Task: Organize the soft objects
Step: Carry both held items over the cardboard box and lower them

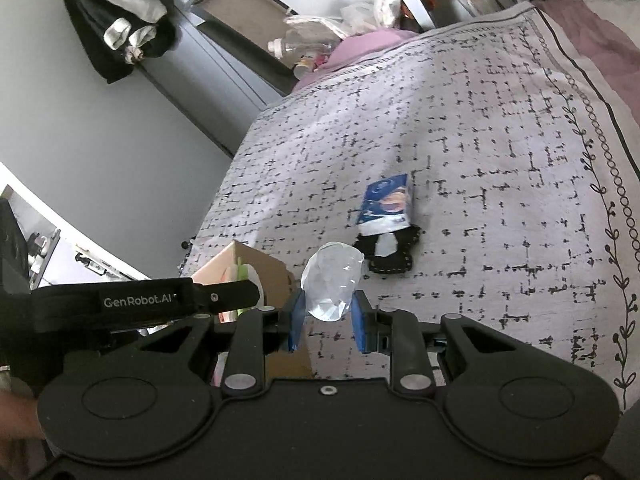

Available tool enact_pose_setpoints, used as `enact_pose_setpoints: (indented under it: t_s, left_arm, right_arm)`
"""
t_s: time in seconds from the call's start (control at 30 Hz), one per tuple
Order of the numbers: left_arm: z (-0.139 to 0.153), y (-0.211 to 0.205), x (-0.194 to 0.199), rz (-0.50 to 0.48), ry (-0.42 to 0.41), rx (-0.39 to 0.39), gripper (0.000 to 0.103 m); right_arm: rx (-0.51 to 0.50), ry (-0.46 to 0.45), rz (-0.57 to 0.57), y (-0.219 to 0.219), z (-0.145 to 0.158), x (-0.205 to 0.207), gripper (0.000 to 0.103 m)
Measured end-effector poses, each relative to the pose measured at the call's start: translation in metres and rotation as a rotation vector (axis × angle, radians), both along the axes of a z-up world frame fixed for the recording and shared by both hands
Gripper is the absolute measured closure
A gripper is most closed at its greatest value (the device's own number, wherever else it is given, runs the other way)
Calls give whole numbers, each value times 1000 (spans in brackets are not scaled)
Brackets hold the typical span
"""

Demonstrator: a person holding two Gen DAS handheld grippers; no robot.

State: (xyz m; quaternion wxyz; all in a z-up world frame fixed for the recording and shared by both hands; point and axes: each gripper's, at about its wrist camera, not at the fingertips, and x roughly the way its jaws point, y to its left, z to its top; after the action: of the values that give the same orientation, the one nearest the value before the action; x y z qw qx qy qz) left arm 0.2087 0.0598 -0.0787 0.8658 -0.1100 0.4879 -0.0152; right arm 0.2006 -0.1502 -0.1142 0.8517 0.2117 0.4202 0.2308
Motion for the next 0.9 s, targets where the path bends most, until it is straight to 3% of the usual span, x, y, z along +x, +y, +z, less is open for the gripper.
enact_pose_setpoints:
  t_s: [0.9]
  left_arm:
    - [3, 99, -44, 186, -47, -78, 71]
  right_arm:
    - [-57, -80, 118, 76, 35, -12, 78]
